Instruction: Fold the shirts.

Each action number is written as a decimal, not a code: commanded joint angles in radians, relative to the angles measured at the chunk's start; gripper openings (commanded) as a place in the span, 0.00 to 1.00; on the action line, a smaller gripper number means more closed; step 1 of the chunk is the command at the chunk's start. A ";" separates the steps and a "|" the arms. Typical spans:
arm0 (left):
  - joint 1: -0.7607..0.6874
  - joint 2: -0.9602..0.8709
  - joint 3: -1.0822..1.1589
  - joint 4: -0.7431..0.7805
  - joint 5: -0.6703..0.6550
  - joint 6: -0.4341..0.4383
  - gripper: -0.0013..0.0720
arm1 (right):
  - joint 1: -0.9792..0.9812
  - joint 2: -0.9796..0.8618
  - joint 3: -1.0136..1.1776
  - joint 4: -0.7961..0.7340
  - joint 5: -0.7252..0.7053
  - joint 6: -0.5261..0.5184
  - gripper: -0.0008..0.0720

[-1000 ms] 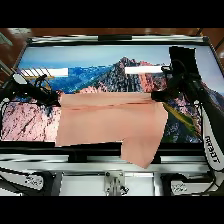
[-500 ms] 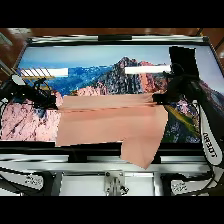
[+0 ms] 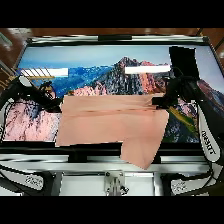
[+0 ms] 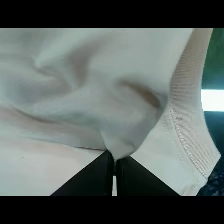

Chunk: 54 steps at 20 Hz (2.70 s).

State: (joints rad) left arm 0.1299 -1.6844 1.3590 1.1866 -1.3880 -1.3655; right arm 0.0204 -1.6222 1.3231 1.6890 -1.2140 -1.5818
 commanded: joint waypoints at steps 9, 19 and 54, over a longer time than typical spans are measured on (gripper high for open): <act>0.230 0.185 0.002 0.000 -0.286 0.019 0.83 | -0.206 0.240 0.051 -0.055 -0.299 -0.074 0.64; 0.433 0.474 -0.764 -0.082 0.018 0.213 0.86 | -0.451 0.494 -0.241 0.142 -0.276 -0.178 0.64; 0.201 0.417 -0.819 -0.223 0.202 0.142 0.08 | -0.297 0.621 -0.872 0.325 -0.038 -0.275 0.64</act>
State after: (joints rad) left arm 0.3313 -1.2675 0.5385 0.9649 -1.1831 -1.2243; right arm -0.2848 -1.0019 0.4606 2.0125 -1.2831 -1.8767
